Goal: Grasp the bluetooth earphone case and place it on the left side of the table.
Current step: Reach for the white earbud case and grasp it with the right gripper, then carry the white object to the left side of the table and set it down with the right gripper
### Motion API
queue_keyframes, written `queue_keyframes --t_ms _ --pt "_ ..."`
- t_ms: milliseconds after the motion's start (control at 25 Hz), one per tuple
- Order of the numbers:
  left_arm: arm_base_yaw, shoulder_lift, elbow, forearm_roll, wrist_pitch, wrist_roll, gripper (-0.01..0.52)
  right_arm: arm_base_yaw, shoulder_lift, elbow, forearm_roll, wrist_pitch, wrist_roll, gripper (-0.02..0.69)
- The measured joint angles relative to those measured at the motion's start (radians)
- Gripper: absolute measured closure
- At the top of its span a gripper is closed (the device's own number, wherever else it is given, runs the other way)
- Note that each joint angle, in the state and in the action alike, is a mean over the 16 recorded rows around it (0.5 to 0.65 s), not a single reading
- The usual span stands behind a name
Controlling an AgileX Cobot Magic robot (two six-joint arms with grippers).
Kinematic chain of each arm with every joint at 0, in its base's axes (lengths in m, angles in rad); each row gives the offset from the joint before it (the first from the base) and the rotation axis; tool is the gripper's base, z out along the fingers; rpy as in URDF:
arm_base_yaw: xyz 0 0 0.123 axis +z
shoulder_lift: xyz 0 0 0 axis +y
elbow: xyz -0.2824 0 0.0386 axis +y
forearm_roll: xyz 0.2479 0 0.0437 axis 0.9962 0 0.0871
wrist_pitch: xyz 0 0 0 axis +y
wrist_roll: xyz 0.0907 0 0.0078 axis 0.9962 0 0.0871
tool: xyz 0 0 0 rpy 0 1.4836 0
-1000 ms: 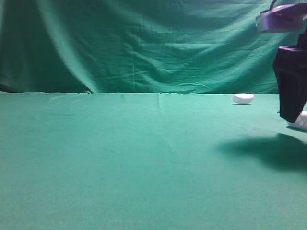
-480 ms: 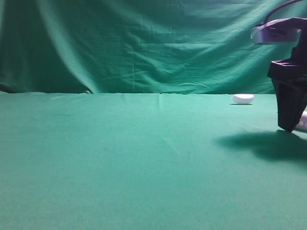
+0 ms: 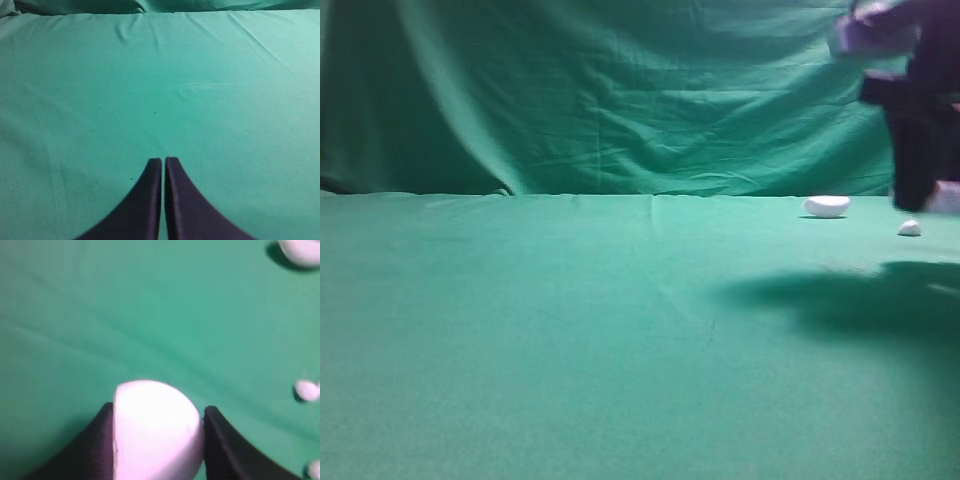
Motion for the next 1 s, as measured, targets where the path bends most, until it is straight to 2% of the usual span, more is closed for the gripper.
queue_keyframes --t_ms 240,560,840,1000 --pt "0.000 0.000 0.000 0.000 0.000 0.000 0.514 0.191 0.124 -0.223 0.058 -0.013 -0.050 0.341" --pt "0.000 0.000 0.000 0.000 0.000 0.000 0.514 0.426 0.397 -0.502 0.034 -0.056 -0.115 0.341" --pt "0.000 0.000 0.000 0.000 0.000 0.000 0.514 0.519 0.574 -0.640 0.004 -0.107 -0.148 0.334" --pt "0.000 0.000 0.000 0.000 0.000 0.000 0.514 0.536 0.618 -0.664 -0.005 -0.134 -0.151 0.287"
